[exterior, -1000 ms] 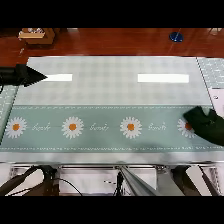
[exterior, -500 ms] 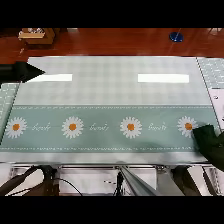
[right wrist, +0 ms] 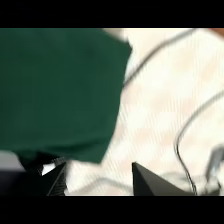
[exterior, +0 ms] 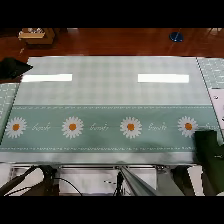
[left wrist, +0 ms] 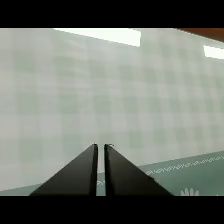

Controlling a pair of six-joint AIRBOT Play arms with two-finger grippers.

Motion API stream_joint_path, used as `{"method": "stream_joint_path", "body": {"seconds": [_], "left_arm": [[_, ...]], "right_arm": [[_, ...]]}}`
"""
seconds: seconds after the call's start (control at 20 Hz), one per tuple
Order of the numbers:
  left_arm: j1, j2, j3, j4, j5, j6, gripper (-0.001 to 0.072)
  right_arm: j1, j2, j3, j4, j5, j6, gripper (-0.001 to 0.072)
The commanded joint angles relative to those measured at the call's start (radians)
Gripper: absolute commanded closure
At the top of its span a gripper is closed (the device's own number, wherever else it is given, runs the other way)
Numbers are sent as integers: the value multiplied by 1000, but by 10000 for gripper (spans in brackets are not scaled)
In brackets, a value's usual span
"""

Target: Fold the shirts.

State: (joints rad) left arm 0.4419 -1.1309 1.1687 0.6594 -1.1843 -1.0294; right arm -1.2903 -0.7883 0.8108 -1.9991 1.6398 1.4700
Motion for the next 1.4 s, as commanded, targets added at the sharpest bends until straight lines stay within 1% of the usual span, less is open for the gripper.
{"method": "stream_joint_path", "body": {"seconds": [0.0, 0.05, 0.1, 0.15, 0.2, 0.25, 0.3, 0.45, 0.55, 0.6, 0.7, 0.85, 0.95, 1.0, 1.35], "left_arm": [[8, 0, 1, -1, 5, 0, 314], [-3, -1, 1, -1, 8, -1, 230], [-17, -1, 1, 0, 19, 0, 230], [-32, -1, 1, 0, 36, 0, 230], [-56, -3, 1, 4, 52, -1, 230], [-85, -6, 1, 14, 60, -5, 231], [-124, -14, 1, 47, 58, -17, 230], [-263, -58, 1, 251, 55, -160, 230], [-364, -93, 1, 392, 35, -235, 231], [-407, -107, 1, 454, 24, -266, 230], [-481, -129, 1, 569, 13, -315, 230], [-560, -134, 3, 749, -8, -399, 230], [-587, -134, 3, 820, -40, -442, 230], [-586, -136, 3, 830, -52, -460, 231], [-586, -138, 3, 830, -57, -460, 235]], "right_arm": [[72, -58, 104, 302, -231, -19, 229], [129, -101, 176, 451, -284, -20, 231], [208, -154, 257, 605, -327, -19, 236], [300, -212, 330, 718, -351, -19, 236], [422, -277, 402, 787, -354, -19, 236], [549, -334, 460, 795, -342, -18, 236], [692, -388, 504, 768, -332, -18, 236], [1036, -510, 563, 568, -309, 11, 228], [1191, -572, 566, 452, -228, 11, 228], [1240, -596, 566, 420, -192, 11, 228], [1301, -632, 566, 411, -163, 11, 228], [1342, -645, 566, 425, -176, 11, 228], [1344, -645, 566, 430, -185, 11, 228], [1344, -645, 566, 428, -185, 11, 228], [1343, -645, 566, 428, -183, 11, 229]]}}
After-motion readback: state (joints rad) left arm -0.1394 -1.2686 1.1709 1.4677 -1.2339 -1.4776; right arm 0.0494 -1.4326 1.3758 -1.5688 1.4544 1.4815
